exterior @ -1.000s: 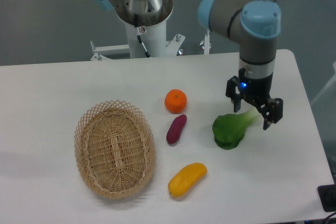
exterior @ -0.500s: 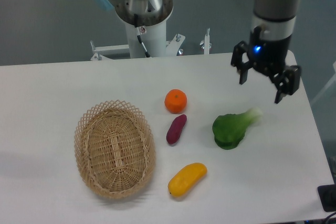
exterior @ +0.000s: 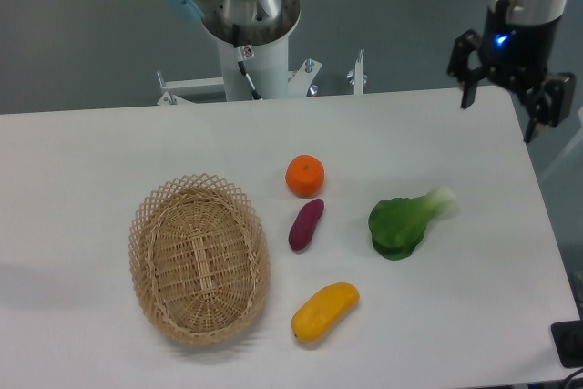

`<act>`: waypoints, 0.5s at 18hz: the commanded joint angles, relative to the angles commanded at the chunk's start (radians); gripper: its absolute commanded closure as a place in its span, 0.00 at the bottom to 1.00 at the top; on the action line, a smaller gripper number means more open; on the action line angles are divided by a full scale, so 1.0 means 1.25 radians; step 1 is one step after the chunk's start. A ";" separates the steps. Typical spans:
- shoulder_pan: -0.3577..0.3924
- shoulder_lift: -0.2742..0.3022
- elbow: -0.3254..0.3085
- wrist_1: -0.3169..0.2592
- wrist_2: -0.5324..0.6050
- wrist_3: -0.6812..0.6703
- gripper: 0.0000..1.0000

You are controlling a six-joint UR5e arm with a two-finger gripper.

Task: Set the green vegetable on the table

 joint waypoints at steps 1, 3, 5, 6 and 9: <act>0.006 0.000 0.000 0.000 0.002 0.016 0.00; 0.022 -0.001 0.000 0.001 0.000 0.056 0.00; 0.023 -0.009 -0.001 0.009 -0.002 0.068 0.00; 0.023 -0.010 -0.001 0.011 -0.002 0.068 0.00; 0.028 -0.012 -0.005 0.012 -0.001 0.068 0.00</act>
